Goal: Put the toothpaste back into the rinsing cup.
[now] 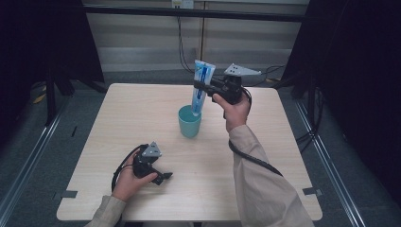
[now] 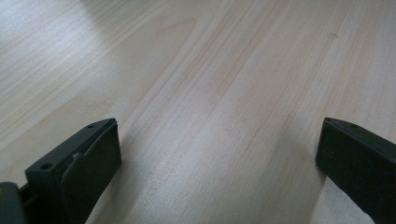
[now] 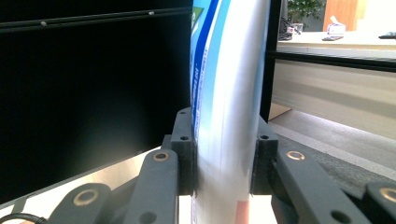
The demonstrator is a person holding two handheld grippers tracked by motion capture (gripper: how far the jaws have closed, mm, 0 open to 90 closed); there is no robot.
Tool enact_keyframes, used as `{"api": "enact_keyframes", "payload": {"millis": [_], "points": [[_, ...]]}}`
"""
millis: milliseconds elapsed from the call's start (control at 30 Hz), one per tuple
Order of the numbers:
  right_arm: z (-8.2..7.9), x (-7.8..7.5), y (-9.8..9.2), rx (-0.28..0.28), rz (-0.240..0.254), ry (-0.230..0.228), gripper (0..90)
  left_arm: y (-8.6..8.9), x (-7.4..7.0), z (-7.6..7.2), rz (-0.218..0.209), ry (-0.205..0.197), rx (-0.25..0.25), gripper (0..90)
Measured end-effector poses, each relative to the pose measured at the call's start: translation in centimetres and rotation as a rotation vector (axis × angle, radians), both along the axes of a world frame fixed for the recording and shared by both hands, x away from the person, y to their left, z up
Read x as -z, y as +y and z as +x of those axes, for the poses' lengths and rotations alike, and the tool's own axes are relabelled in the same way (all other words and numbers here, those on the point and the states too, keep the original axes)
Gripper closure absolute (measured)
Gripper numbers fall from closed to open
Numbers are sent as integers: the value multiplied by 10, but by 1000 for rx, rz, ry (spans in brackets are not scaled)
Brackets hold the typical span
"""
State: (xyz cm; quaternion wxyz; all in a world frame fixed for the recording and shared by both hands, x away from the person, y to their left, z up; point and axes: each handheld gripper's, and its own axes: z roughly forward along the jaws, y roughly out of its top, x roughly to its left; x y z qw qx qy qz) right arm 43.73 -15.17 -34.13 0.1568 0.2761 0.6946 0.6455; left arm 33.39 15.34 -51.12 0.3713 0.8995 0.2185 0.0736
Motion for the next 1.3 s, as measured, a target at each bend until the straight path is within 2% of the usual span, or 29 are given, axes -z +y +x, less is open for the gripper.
{"api": "enact_keyframes", "payload": {"millis": [200,1067,1300], "points": [[5,4,1,19,4,1,697,0,0,0,0,0,0,0],[23,29,7,20,1,11,694,-1,1,0,-10,-4,-7,0],[24,44,11,24,5,31,693,-1,1,0,-9,-3,-7,0]]}}
